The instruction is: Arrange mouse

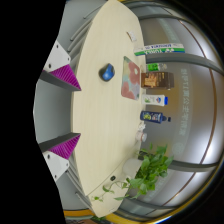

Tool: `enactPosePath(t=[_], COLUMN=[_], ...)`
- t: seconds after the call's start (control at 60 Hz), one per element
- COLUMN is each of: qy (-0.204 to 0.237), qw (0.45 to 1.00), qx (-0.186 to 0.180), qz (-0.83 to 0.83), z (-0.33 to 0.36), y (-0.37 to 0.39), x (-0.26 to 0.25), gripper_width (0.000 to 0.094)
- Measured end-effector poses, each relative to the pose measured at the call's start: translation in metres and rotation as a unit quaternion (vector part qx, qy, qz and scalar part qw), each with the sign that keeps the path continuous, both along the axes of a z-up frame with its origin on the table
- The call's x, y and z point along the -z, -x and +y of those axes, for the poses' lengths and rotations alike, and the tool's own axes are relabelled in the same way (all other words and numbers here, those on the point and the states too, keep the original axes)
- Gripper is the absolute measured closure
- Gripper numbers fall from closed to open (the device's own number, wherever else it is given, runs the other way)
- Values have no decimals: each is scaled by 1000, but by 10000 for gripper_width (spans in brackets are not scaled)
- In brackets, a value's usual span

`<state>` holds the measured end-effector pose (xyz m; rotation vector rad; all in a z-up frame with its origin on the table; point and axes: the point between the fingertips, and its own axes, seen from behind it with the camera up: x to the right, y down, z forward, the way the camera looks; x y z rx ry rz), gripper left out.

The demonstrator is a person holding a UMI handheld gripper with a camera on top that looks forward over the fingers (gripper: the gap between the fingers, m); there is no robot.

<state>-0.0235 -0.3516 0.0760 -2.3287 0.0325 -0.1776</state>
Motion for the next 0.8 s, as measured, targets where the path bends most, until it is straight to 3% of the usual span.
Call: enactPosePath(t=[0.267,0.683,0.8], qy=[-5,2,1], qw=[998,993,993], qx=[-55,-113,-116], qz=[8,-14,4], z=[76,191,211], y=[105,134,133], x=[51,82,86], gripper_width=[82,86,177])
